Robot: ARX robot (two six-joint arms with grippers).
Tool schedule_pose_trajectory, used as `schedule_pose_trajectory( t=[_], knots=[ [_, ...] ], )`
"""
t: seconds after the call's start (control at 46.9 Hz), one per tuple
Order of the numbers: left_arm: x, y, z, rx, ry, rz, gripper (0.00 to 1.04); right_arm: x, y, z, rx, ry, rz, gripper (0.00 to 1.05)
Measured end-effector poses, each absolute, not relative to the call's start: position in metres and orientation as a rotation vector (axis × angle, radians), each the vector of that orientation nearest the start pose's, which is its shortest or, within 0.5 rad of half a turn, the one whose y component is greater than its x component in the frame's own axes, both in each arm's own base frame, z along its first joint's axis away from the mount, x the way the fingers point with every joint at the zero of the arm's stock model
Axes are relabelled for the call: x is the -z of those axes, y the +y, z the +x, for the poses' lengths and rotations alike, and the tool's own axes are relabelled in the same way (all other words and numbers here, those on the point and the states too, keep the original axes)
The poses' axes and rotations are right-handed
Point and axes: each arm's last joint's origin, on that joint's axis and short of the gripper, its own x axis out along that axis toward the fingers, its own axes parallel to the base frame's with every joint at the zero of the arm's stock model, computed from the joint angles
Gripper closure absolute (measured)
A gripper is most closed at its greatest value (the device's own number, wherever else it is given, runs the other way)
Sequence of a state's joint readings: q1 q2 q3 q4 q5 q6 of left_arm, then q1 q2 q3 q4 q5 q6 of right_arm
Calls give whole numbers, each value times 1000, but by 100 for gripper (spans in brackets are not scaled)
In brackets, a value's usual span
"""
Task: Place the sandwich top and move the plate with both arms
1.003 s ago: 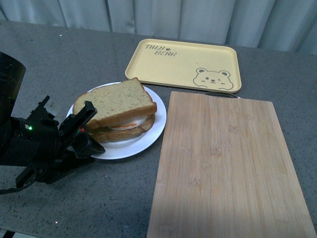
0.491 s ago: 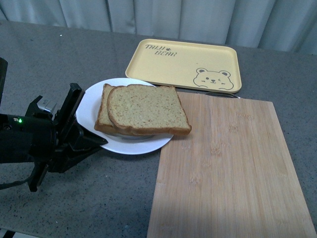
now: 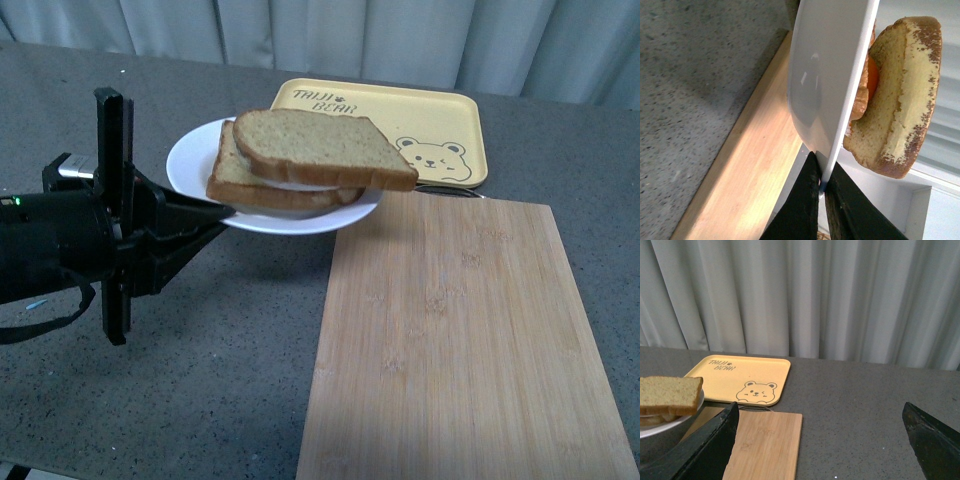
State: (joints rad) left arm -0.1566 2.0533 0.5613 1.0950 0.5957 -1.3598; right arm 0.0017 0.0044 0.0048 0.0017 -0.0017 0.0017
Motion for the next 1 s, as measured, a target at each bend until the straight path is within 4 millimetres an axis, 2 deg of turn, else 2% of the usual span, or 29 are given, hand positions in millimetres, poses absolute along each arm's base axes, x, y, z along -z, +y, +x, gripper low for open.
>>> schedule_pose_trajectory(
  t=[0.128,0.299,0.448,0.576,0.811,1.003],
  knots=[
    [-70,-72,314,385,821,-1375,101,-165,0,98,-4,-2,2,9],
    [-74,-92,350,414,805,-1383,101,-165,0,98,-3,-2,2,9],
    [-77,-121,388,441,849,-1356,101,-165,0,98,-4,-2,2,9],
    [-70,-138,417,458,893,-1321,101,-165,0,98,-4,-2,2,9],
    [-60,-149,452,463,910,-1289,101,-165,0,98,-4,-2,2,9],
    [-55,-152,464,450,926,-1282,101,-165,0,98,-4,-2,2,9]
  ],
)
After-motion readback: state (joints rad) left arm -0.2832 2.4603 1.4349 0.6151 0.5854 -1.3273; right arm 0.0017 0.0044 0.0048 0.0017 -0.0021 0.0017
